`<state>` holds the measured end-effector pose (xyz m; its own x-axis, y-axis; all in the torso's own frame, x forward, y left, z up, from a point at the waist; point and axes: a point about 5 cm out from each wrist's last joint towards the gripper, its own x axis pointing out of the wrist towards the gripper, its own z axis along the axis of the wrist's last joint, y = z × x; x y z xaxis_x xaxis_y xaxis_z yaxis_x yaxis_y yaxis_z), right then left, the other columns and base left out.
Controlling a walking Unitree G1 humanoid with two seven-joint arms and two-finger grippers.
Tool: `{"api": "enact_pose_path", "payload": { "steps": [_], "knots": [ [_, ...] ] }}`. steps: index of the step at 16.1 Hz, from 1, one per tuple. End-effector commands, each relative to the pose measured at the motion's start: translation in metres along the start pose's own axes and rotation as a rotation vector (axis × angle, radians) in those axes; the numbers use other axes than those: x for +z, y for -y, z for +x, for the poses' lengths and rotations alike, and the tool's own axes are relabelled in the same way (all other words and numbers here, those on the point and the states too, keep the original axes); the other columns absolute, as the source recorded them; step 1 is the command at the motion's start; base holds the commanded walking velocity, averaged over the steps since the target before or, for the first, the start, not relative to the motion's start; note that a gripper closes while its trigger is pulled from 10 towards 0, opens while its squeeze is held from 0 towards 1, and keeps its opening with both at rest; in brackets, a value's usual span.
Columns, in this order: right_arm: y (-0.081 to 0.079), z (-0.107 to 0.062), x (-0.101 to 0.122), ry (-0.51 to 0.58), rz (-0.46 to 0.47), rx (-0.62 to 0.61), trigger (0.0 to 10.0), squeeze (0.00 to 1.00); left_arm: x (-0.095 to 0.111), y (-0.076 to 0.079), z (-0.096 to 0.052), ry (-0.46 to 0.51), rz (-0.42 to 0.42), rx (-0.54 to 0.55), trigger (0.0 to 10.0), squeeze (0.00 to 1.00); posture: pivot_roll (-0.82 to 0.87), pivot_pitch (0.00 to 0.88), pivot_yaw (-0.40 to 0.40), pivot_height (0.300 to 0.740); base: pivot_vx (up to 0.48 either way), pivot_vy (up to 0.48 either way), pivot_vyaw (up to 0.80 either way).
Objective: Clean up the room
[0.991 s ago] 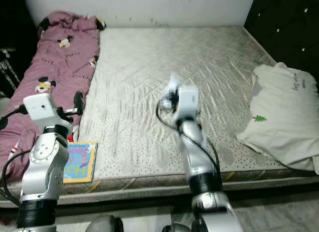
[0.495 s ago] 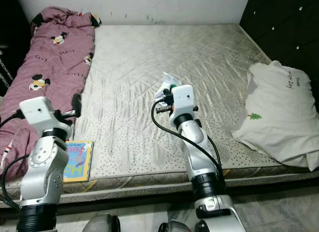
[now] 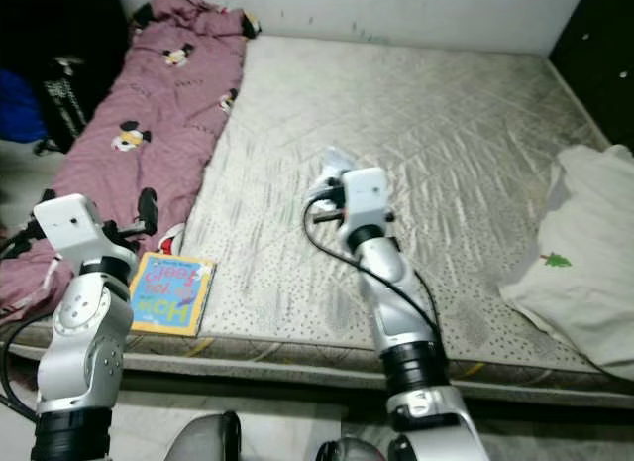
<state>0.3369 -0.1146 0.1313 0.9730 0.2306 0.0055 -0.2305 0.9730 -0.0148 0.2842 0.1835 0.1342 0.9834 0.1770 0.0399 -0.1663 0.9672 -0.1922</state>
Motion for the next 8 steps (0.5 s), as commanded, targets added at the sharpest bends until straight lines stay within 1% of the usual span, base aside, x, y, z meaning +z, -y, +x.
{"api": "enact_pose_path", "payload": {
  "steps": [1,2,3,5,6,8],
  "knots": [
    [0.003,0.001,0.002,-0.002,0.0,-0.019,10.0,0.0,0.004,0.001,0.001,0.013,0.001,-0.009,10.0,0.0,0.04,0.088,-0.037,0.74,0.0,0.48,0.0],
    [-0.003,-0.001,0.002,0.009,-0.053,0.03,10.0,0.0,0.005,0.002,0.001,0.016,-0.002,-0.013,10.0,0.0,0.04,0.089,-0.035,0.74,0.0,0.48,0.0],
    [-0.005,-0.001,0.002,0.021,-0.065,0.048,10.0,0.0,0.005,0.002,0.001,0.016,-0.002,-0.014,10.0,0.0,0.04,0.089,-0.035,0.74,0.0,0.48,0.0],
    [-0.015,-0.004,0.003,0.035,-0.014,0.099,10.0,0.0,0.005,0.003,0.001,0.016,-0.001,-0.012,10.0,0.0,0.04,0.089,-0.035,0.74,0.0,0.48,0.0],
    [-0.017,-0.004,0.004,0.047,-0.038,0.115,10.0,0.0,0.004,0.003,0.0,0.016,0.0,-0.01,10.0,0.0,0.04,0.088,-0.035,0.74,0.0,0.48,0.0],
    [-0.019,-0.004,0.005,0.034,0.002,0.123,10.0,0.0,0.004,0.002,0.001,0.017,0.002,-0.005,10.0,0.0,0.05,0.088,-0.034,0.74,0.0,0.48,0.0]
  ]
}}
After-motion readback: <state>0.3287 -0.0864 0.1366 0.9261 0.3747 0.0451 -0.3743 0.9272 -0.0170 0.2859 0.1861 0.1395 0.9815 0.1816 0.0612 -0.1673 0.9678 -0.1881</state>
